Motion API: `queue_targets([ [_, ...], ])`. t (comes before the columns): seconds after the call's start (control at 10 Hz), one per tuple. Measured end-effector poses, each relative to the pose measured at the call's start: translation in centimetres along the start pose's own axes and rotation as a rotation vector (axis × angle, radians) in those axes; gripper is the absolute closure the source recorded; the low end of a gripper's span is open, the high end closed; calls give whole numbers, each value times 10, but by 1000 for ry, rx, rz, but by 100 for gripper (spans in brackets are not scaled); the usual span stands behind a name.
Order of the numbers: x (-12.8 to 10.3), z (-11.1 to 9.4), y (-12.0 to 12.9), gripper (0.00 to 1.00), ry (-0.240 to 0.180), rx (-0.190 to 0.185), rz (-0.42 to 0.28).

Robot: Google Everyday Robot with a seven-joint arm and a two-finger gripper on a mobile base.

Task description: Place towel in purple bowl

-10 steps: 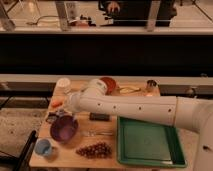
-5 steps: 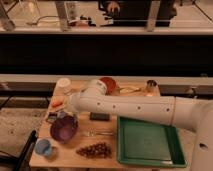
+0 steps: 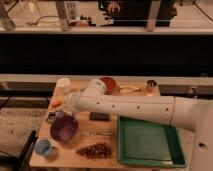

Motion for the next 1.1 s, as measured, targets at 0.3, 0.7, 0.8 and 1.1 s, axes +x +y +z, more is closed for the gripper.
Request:
queue_targets([
  [0.3,-10,-1,-8,100,-5,2,-21],
  [0.7,-26,-2,-17,100,-23,-10,-49],
  [0.8,-26,-5,-18,100,-30,-12,-48],
  [1.1,-24,-12,-16,100,-65,-15,-25],
])
